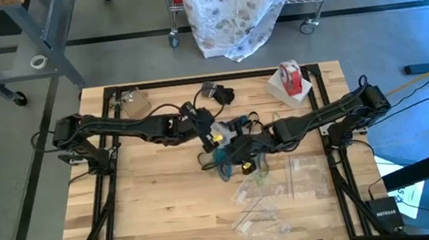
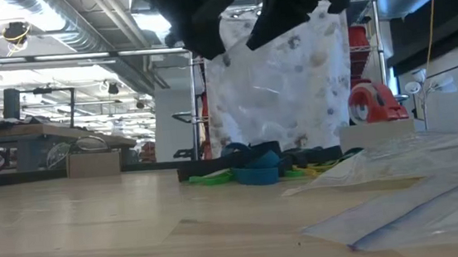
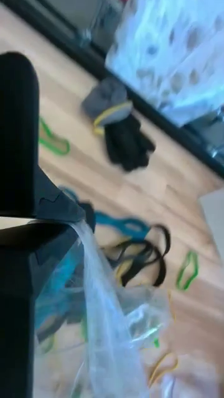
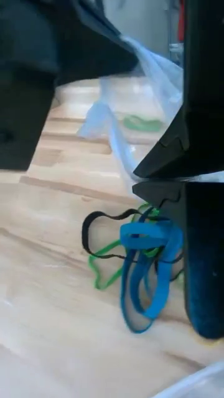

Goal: Sort rubber bands
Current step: Open the transparent zip bag

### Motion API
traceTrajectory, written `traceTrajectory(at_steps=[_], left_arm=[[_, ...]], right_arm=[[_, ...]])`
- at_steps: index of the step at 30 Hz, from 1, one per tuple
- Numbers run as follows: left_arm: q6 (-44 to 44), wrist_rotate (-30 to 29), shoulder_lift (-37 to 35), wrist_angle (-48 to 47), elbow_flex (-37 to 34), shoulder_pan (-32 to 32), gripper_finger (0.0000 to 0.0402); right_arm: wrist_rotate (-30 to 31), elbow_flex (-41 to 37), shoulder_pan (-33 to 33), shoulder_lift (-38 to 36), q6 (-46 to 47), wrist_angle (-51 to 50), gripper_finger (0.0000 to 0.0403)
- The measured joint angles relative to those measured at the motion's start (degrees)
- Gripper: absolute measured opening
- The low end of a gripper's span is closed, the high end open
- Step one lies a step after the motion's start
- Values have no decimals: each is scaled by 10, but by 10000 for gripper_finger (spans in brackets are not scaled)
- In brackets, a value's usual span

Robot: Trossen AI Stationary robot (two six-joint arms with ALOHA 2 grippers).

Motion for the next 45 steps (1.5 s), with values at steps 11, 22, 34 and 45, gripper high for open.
traceTrajectory(at_steps=[11, 22, 34, 45], left_arm=[[-40, -111, -46, -117, 0, -66, 1], [-156, -72, -18, -196, -25, -96, 1], [-238, -18, -15, -26, -137, -90, 1], [-215, -14, -16, 113, -156, -59, 1]], right_arm=[[-50, -73, -40, 6, 21, 211, 0], [-141, -101, -71, 153, 23, 438, 0], [-133, -101, -71, 210, 66, 432, 0], [-147, -102, -70, 210, 66, 442, 0]])
